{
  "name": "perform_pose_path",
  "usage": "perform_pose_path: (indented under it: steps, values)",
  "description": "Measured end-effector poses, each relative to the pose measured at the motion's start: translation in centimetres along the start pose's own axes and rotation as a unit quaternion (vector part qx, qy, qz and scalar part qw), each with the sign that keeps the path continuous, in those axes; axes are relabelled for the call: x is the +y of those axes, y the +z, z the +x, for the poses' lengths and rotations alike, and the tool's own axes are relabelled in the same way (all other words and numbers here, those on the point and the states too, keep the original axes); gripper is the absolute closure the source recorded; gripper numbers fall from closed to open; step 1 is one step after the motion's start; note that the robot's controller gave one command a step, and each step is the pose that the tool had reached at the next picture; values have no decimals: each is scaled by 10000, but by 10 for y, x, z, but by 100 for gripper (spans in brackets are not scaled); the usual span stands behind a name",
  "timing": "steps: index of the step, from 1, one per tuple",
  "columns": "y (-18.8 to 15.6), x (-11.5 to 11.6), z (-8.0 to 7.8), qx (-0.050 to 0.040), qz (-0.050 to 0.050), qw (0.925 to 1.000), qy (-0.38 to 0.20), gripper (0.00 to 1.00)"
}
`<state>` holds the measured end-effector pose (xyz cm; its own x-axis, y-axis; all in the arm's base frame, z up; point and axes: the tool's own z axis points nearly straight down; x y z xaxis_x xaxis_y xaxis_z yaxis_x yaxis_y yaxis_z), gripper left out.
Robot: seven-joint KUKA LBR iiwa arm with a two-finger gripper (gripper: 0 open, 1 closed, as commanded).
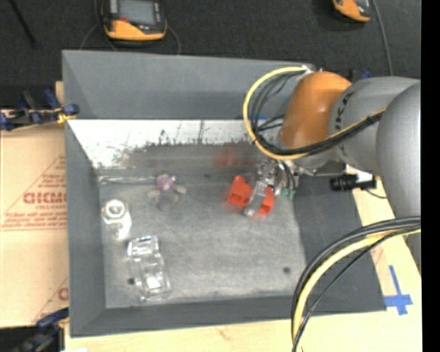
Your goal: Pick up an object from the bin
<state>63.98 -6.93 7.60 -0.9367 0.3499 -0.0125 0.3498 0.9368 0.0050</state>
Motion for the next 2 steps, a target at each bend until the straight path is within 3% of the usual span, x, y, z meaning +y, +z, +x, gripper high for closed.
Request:
perform_pose_path:
  steps: [1,2]
  values:
    - [2,1,-9,89,2,9981,605,100]
    - [-184,7,8,-1,7,9989,478,100]
